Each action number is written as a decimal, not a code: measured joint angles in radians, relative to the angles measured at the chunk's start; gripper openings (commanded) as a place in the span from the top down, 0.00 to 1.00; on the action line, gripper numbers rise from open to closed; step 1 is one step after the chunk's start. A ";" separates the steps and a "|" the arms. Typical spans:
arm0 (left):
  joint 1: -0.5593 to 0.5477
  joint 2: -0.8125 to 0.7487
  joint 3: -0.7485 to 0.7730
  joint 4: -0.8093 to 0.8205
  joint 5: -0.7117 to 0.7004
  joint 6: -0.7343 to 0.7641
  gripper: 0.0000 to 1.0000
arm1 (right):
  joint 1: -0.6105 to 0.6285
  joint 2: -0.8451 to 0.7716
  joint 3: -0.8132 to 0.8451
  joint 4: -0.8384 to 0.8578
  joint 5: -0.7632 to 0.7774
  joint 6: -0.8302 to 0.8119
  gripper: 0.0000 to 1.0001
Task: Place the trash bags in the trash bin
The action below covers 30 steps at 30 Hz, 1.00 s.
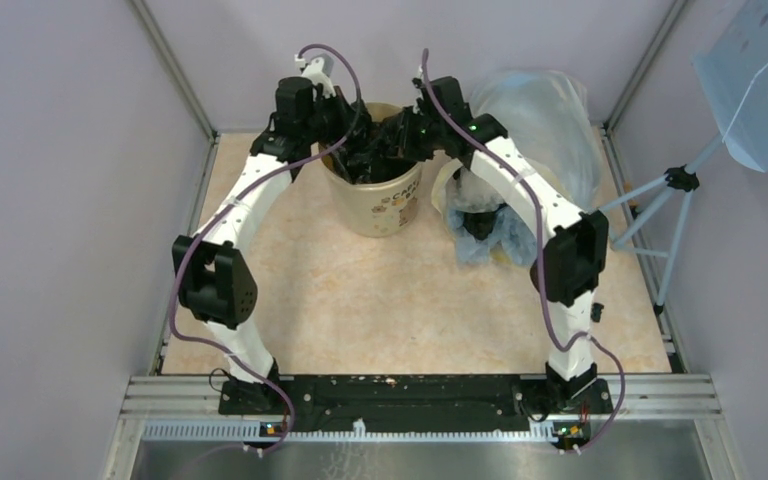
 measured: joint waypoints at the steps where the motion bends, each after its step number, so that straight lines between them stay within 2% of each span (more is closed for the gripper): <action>1: 0.000 0.019 0.015 0.001 -0.003 0.000 1.00 | -0.003 -0.019 -0.010 0.002 0.000 -0.001 1.00; 5: -0.006 0.095 0.072 0.002 -0.019 0.000 1.00 | -0.027 -0.168 -0.128 0.034 -0.024 0.002 1.00; 8: -0.014 0.124 0.079 0.002 -0.035 0.000 1.00 | -0.080 -0.322 -0.278 0.082 -0.066 0.016 1.00; 12: -0.023 0.139 0.079 0.001 -0.052 0.004 1.00 | -0.150 -0.438 -0.402 0.136 -0.113 0.027 1.00; 21: -0.013 0.098 0.079 -0.069 -0.087 0.058 1.00 | -0.177 -0.480 -0.612 0.177 -0.220 0.036 1.00; 30: 0.040 0.008 0.200 -0.246 -0.060 0.117 1.00 | -0.177 -0.484 -0.625 0.189 -0.300 0.053 1.00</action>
